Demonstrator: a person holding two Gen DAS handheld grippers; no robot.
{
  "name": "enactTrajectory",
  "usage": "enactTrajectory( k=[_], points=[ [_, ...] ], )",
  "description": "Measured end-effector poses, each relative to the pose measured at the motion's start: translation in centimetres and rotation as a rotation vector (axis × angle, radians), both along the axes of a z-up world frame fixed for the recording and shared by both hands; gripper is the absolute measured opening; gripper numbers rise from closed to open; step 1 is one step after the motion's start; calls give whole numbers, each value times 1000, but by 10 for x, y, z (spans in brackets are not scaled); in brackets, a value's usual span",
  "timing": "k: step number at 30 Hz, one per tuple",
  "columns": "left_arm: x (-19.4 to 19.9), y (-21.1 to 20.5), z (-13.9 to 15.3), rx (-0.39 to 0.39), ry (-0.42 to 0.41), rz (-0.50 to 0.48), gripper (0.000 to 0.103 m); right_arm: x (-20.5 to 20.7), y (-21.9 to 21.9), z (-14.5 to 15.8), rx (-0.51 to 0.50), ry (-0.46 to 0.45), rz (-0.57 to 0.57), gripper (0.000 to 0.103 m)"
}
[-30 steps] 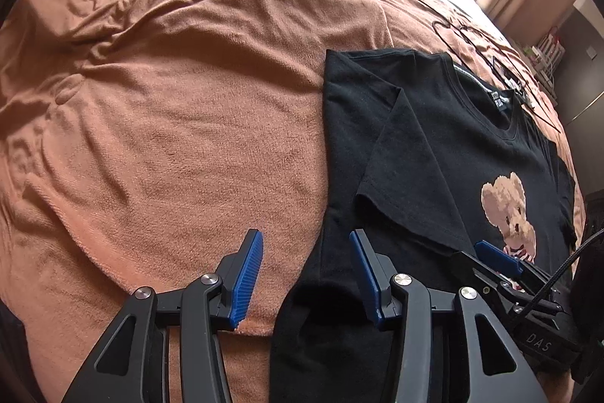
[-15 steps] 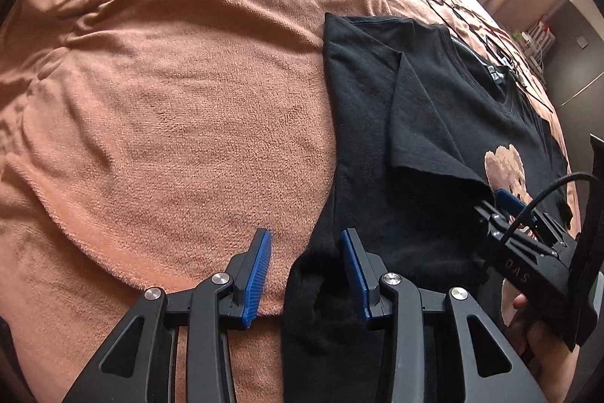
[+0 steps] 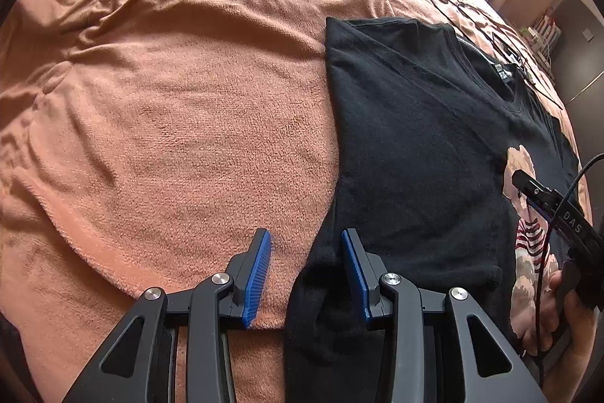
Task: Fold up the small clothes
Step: 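Open both tools and lift them away from the shirt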
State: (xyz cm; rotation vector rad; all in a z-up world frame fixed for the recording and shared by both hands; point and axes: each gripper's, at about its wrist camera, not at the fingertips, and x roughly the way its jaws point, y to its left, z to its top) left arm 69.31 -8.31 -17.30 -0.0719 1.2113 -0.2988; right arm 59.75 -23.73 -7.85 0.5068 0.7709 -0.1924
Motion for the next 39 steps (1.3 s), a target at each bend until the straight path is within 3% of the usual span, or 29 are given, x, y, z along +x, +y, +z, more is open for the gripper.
enactTrajectory(
  k=[6,11,13,16,18,22,24,27,29,31,39],
  points=[
    [-11,7,9,-14,-4,48,41,-13,-1,9,91,-44,115,67],
    [-36,14,34,-13,-38,80,41,-44,-5,40,31,-107,197,67],
    [-51,18,44,-29,-44,102,41,-69,-13,49,26,-117,210,68],
    [-75,24,60,-45,-52,122,42,-107,-15,61,64,-124,263,79],
    [-91,26,71,-45,-66,130,43,-132,-11,75,4,-138,308,80],
    [-122,31,93,-76,-93,153,57,-182,-27,97,-16,-162,323,90],
    [-136,33,104,-92,-105,172,59,-204,-35,109,-42,-180,309,103],
    [-157,31,122,-131,-156,175,77,-239,-40,126,-92,-199,293,103],
    [-175,28,137,-133,-217,181,95,-261,-39,133,-118,-204,283,103],
    [-191,25,150,-121,-268,196,101,-281,-39,139,-134,-203,273,103],
    [-245,11,184,-187,-329,177,101,-357,-44,155,-181,-199,290,103]
  ],
)
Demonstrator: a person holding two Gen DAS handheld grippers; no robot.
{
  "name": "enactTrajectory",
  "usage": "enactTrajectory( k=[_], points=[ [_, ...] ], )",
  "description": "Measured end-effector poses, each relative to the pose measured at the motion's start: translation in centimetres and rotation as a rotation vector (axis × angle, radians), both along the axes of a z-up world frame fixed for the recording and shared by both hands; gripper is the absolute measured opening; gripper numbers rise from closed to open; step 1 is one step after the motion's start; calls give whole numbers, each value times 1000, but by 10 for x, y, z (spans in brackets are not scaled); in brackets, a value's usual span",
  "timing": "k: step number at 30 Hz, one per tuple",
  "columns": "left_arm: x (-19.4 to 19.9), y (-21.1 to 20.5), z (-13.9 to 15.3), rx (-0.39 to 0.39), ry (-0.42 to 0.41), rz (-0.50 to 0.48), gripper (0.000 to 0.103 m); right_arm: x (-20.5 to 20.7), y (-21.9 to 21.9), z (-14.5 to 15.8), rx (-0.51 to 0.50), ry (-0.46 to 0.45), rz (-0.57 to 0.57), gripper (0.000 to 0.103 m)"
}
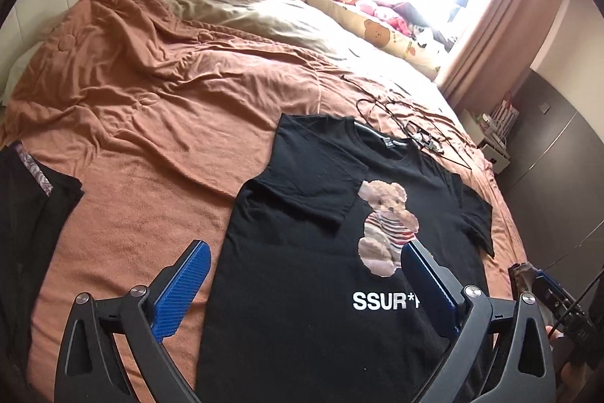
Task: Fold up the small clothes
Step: 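Open both tools and lift them away from the shirt, then grasp the opposite side edge of the t-shirt with the right tool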
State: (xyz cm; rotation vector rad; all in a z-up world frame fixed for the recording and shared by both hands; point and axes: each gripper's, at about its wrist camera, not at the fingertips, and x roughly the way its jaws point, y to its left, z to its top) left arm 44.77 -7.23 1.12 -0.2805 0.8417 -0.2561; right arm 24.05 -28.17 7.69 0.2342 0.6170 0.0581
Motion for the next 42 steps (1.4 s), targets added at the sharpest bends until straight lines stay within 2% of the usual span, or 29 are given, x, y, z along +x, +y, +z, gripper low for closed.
enactTrajectory(
  k=[8,13,21,30,37,42],
  points=[
    [-52,-31,26,-25,-62,-28,101,-63,-28,10,-29,2,-46,103],
    [-81,-58,40,-26,-96,-78,101,-103,-45,19,-44,-36,-82,103],
    [-118,-116,55,-31,-153,-224,102,-146,-77,18,-18,-62,-120,103],
    [-123,-179,64,-19,-198,-311,102,-138,-117,16,-28,-38,-223,103],
    [-98,-218,57,9,-177,-344,102,-115,-144,5,-13,-48,-258,103],
    [-72,-235,49,-4,-152,-356,102,-94,-162,-11,18,-40,-255,103]
  ],
)
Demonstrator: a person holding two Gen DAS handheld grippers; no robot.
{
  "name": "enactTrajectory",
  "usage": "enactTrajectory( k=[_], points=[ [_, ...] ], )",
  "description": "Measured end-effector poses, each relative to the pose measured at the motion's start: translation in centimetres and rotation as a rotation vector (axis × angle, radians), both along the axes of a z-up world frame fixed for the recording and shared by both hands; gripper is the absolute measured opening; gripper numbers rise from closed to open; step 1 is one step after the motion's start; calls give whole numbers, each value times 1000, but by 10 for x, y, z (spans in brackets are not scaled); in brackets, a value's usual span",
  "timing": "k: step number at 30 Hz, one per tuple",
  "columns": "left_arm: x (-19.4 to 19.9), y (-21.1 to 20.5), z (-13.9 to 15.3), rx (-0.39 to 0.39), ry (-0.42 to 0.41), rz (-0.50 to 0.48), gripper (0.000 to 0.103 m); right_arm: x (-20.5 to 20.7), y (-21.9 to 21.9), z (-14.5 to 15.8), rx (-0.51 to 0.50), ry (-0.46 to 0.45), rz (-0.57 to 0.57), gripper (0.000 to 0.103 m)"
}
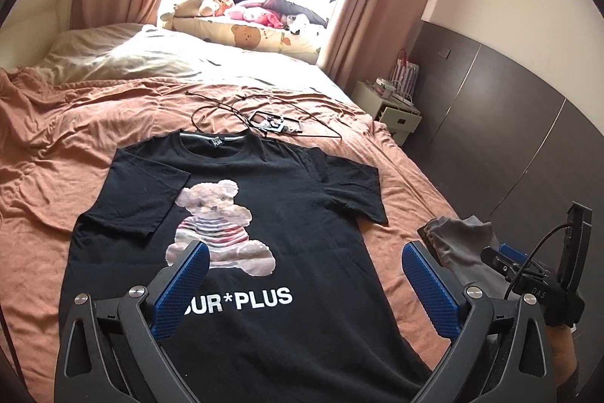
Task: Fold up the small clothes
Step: 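Grasp the opposite side edge of the t-shirt with the right tool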
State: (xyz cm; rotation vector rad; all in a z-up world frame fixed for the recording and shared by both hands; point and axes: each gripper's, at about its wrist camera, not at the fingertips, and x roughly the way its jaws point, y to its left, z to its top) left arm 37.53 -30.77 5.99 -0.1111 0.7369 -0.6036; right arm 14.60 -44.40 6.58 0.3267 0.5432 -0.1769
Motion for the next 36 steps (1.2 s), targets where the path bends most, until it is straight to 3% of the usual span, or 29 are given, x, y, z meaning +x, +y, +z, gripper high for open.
enactTrajectory(
  k=[12,17,24,29,36],
  points=[
    [66,-35,-36,29,63,-20,102,74,-41,-37,27,73,2,103],
    [97,-56,-66,43,110,-61,84,113,-59,-54,46,101,18,103],
    [139,-82,-108,61,186,-84,70,169,-85,-79,103,158,27,81],
    [166,-102,-133,92,216,-78,57,206,-113,-93,176,156,9,73],
    [196,-132,-163,100,252,-85,51,265,-147,-110,196,203,-14,67]
  ],
)
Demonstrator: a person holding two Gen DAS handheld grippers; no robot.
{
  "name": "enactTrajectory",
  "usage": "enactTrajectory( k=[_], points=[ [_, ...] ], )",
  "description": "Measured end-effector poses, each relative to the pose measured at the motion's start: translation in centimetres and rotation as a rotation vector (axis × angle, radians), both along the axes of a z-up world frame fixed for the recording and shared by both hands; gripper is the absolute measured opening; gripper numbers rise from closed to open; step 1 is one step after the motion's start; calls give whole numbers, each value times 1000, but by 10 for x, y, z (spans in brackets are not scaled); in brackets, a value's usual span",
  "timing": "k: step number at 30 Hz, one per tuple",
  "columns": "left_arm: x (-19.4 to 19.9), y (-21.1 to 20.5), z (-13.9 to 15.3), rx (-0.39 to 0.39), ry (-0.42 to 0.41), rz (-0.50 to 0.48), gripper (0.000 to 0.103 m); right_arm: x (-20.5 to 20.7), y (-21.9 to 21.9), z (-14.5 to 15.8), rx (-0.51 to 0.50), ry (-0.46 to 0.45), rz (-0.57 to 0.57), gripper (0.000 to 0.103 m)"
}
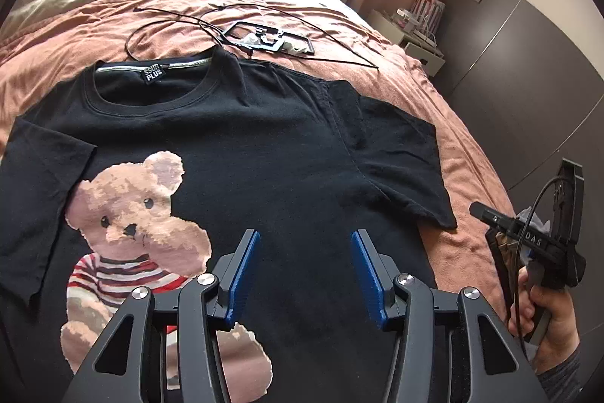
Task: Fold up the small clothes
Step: 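Grasp the opposite side edge of the t-shirt with the right tool, then fold the held side over toward the shirt center, open the right tool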
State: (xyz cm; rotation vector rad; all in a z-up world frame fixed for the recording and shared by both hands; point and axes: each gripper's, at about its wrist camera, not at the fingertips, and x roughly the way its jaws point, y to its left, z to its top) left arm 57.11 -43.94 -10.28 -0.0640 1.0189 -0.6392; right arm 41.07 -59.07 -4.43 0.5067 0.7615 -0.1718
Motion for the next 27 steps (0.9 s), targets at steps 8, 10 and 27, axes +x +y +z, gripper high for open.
enactTrajectory(
  k=[8,10,27],
  points=[
    [18,-33,-30,17,11,-28,43,54,-27,-21,60,30,-7,57],
    [22,-42,-36,23,12,-42,40,62,-35,-28,114,21,-13,57],
    [41,-71,-70,42,35,-85,37,92,-42,-22,111,-38,14,3]
  ],
)
